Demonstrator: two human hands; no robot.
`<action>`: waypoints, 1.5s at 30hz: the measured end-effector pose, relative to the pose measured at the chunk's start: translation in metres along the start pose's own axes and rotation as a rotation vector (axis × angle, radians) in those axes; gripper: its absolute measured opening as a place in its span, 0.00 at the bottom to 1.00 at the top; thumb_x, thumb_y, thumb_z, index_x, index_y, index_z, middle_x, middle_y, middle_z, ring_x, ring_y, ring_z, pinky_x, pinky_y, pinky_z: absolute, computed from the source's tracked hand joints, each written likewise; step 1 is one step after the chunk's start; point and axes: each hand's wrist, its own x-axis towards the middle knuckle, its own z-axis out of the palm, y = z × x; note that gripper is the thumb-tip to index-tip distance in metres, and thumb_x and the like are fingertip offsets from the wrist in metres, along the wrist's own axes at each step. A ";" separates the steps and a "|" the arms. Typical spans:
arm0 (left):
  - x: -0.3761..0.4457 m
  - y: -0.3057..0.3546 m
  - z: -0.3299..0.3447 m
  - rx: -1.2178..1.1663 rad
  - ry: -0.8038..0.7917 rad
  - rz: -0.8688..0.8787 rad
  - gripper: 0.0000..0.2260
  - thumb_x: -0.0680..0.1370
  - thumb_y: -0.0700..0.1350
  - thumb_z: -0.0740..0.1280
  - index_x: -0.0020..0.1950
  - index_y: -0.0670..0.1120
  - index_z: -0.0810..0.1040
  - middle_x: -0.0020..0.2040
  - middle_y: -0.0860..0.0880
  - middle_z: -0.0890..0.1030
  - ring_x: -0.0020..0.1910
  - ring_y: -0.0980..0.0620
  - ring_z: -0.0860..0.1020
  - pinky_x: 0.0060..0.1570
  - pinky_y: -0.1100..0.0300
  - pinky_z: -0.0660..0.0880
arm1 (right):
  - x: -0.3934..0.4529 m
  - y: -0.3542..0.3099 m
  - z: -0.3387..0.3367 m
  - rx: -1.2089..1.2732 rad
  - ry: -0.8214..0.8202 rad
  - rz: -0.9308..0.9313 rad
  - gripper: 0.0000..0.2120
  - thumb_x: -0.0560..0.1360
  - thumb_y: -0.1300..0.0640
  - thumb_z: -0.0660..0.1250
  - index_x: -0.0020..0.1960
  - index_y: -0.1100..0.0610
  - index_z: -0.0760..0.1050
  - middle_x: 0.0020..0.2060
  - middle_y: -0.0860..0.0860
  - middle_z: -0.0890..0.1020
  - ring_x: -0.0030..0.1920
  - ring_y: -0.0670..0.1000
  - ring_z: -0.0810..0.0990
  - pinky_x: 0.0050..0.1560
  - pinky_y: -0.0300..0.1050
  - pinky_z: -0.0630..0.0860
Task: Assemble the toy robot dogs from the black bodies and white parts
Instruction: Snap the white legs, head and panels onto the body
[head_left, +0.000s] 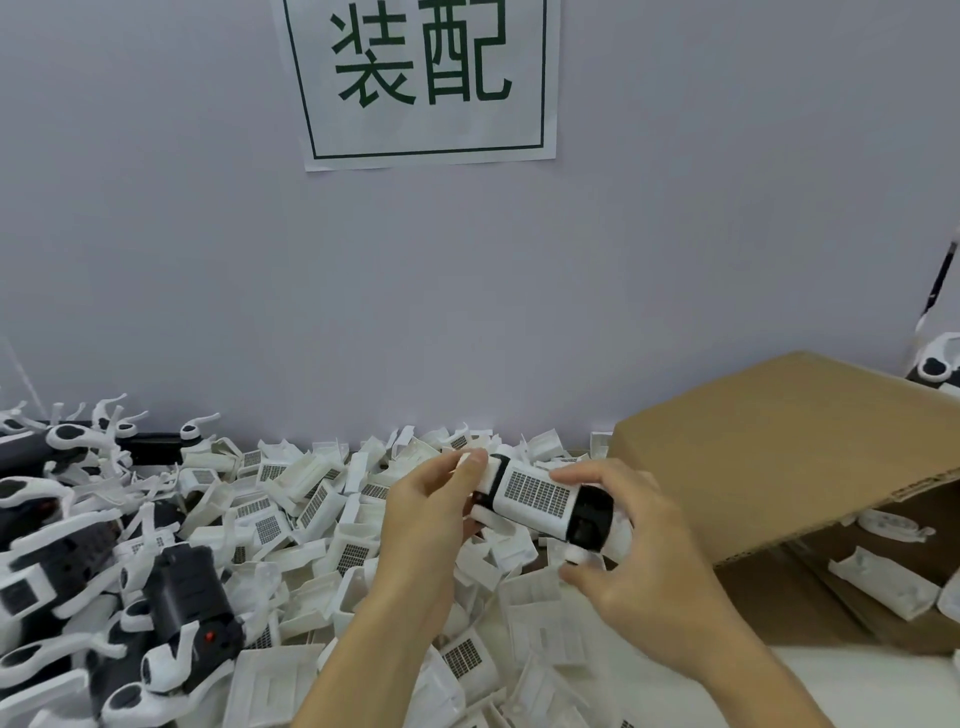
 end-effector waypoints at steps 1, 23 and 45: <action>0.000 0.000 0.000 -0.006 -0.001 0.006 0.07 0.80 0.44 0.70 0.52 0.43 0.86 0.47 0.44 0.87 0.42 0.49 0.83 0.48 0.52 0.80 | 0.000 0.000 0.002 -0.075 0.027 -0.067 0.34 0.63 0.70 0.78 0.58 0.39 0.76 0.56 0.30 0.74 0.60 0.40 0.73 0.56 0.27 0.69; -0.003 -0.003 0.004 0.027 -0.117 0.052 0.08 0.78 0.44 0.72 0.55 0.45 0.76 0.47 0.44 0.88 0.50 0.44 0.86 0.57 0.46 0.80 | 0.006 0.011 -0.003 0.764 -0.052 0.475 0.14 0.80 0.50 0.61 0.50 0.50 0.85 0.44 0.60 0.85 0.42 0.58 0.85 0.39 0.49 0.81; 0.001 0.002 0.002 -0.204 -0.166 -0.063 0.09 0.82 0.40 0.65 0.62 0.47 0.77 0.58 0.45 0.81 0.57 0.42 0.83 0.52 0.49 0.79 | 0.026 -0.009 -0.070 1.227 0.368 0.578 0.20 0.80 0.52 0.63 0.65 0.66 0.75 0.55 0.64 0.81 0.49 0.63 0.84 0.36 0.45 0.83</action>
